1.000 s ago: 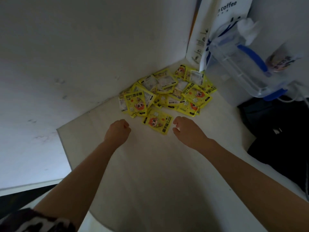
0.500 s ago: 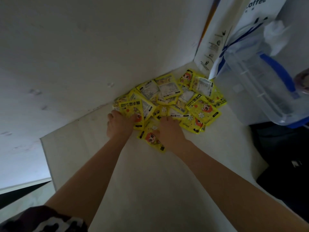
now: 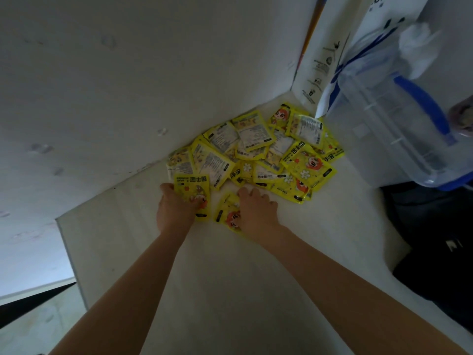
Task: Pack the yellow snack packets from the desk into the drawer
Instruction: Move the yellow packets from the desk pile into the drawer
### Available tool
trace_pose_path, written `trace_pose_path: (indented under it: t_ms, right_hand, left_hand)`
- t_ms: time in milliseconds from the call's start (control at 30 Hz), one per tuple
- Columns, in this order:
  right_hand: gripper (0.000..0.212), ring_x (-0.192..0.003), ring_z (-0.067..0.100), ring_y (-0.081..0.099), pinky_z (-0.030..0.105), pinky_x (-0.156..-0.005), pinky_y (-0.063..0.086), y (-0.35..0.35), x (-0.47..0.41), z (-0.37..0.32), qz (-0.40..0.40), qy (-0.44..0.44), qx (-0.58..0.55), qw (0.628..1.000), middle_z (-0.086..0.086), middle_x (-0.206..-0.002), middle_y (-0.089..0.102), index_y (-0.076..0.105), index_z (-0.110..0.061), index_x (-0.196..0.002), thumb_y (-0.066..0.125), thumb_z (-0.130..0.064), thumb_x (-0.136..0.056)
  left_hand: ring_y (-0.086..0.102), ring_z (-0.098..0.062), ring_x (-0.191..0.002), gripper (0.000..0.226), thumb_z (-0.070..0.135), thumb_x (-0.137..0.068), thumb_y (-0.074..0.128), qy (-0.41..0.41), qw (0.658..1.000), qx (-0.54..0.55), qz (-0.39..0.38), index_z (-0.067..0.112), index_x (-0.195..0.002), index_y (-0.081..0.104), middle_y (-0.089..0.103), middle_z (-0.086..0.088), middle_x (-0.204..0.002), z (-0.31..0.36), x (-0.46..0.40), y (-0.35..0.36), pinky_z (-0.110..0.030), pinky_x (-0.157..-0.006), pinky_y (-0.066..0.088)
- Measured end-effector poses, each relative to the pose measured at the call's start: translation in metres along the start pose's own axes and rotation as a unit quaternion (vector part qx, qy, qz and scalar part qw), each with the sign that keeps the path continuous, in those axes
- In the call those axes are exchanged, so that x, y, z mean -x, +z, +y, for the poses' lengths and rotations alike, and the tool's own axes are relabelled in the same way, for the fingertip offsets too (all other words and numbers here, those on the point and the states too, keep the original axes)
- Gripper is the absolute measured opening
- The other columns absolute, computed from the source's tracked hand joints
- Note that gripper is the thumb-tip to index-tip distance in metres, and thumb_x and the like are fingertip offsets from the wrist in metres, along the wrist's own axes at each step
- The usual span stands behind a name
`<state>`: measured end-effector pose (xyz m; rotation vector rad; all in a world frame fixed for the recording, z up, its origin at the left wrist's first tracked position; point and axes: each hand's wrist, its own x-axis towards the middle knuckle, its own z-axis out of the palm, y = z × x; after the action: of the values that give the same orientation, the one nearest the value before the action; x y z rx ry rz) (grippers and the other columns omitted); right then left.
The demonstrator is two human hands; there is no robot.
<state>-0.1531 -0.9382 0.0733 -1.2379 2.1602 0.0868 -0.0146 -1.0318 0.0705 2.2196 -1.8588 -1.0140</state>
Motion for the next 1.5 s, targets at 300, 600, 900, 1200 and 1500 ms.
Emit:
trace_pose_path:
  t_ms: [300,600,900,1200,1500]
  right_hand:
    - [0.040,-0.107,0.031,0.051,0.044,-0.088,0.044,0.001,0.022,0.023,-0.065,-0.001,-0.092,0.994,0.009,-0.117,0.046,0.045,-0.013,-0.117,0.063,-0.030,-0.086]
    - [0.036,-0.099,0.030,0.059,0.043,-0.081,0.051,-0.054,0.024,0.070,0.040,-0.011,-0.185,0.982,0.007,-0.109,0.059,0.046,-0.011,-0.117,0.061,-0.028,-0.090]
    - [0.029,-0.077,0.018,0.042,0.022,-0.056,0.028,-0.102,-0.010,0.127,0.157,0.047,-0.174,0.971,-0.005,-0.073,0.045,0.043,-0.024,-0.069,0.064,-0.026,-0.088]
    - [0.039,-0.120,0.037,0.042,0.040,-0.099,0.032,-0.092,-0.034,0.140,0.122,0.070,-0.084,0.987,0.019,-0.120,0.054,0.057,-0.004,-0.109,0.065,-0.031,-0.082]
    - [0.047,-0.118,0.041,0.045,0.050,-0.095,0.043,-0.089,-0.026,0.134,0.127,0.081,-0.069,0.986,0.017,-0.130,0.041,0.049,-0.009,-0.124,0.064,-0.034,-0.086]
  left_hand:
    - [0.062,-0.031,-0.089,0.027,0.031,-0.076,0.074,0.101,0.994,-0.019,-0.036,0.017,-0.093,0.057,0.065,-0.008,-0.094,-0.013,0.009,-0.020,-0.042,-0.073,0.053]
    - [0.054,-0.037,-0.110,0.033,0.019,-0.089,0.062,0.359,0.907,-0.215,-0.052,0.008,-0.119,0.054,0.060,-0.016,-0.119,0.028,-0.015,-0.032,-0.045,-0.086,0.047]
    - [0.046,-0.033,-0.119,0.041,0.013,-0.079,0.068,0.477,0.791,-0.381,-0.035,0.010,-0.119,0.058,0.051,-0.011,-0.126,0.066,-0.058,-0.019,-0.043,-0.084,0.048]
    - [0.052,-0.033,-0.121,0.049,0.007,-0.059,0.077,0.544,0.755,-0.352,-0.100,0.010,-0.107,0.067,0.059,-0.009,-0.127,0.068,-0.069,-0.007,-0.051,-0.085,0.052]
    - [0.063,-0.034,-0.101,0.044,0.010,-0.062,0.081,0.546,0.757,-0.355,-0.045,0.011,-0.103,0.066,0.061,-0.013,-0.107,0.062,-0.059,-0.010,-0.053,-0.094,0.045]
